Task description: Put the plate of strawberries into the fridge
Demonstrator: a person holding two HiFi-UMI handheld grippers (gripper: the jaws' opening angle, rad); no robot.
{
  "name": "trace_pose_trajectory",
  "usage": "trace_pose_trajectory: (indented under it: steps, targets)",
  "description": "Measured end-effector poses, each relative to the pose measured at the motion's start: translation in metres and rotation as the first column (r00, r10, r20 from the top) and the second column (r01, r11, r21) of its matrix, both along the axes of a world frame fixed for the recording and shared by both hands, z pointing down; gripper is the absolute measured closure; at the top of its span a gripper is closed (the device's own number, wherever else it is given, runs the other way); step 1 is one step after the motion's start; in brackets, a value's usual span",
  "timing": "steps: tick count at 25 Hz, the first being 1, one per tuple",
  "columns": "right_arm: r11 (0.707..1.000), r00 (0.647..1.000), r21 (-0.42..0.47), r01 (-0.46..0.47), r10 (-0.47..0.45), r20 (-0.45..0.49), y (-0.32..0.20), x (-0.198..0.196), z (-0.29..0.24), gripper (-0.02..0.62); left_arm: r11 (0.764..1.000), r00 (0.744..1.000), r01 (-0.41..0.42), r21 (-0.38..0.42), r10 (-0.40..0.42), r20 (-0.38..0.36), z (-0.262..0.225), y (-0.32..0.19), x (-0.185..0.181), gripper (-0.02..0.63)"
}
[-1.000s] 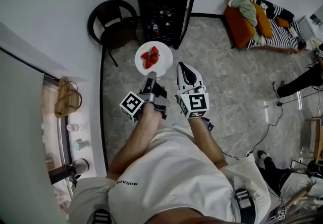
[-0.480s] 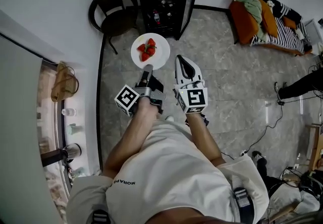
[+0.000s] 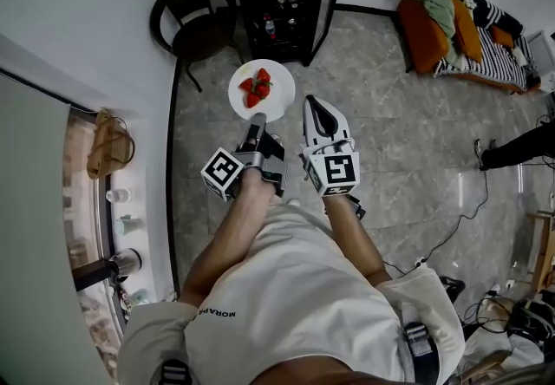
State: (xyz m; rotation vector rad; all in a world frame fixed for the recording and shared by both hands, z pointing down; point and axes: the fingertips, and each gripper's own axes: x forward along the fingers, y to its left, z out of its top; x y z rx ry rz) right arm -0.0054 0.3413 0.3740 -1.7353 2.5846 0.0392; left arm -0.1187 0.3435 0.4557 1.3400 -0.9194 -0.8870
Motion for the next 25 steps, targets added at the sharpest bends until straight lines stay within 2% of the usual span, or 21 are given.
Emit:
trace_pose_trajectory:
  steps: [5,14,22,25]
  targets:
    - [1.000,1.000,0.006,0.004,-0.004,-0.006,-0.035,0.003,0.006,0.583,1.000,1.000,-0.018,-0.006,0.018,-0.003,0.012,-0.037,0.010,0.594]
    - [1.000,0.999,0.016,-0.007,0.007,-0.031,-0.169,0.007,-0.003,0.583,0.999,0.999,-0.044,-0.001,0.044,-0.006,0.005,-0.173,0.022,0.594]
    - [1.000,0.998,0.004,-0.014,0.014,-0.057,-0.257,0.002,-0.012,0.583,0.996,0.996,-0.086,0.014,0.086,0.019,-0.003,-0.269,0.026,0.594]
    - [1.000,0.997,-0.006,-0.022,0.022,-0.069,-0.286,0.001,-0.014,0.583,0.994,0.993,-0.107,0.036,0.106,0.050,-0.009,-0.301,0.029,0.594]
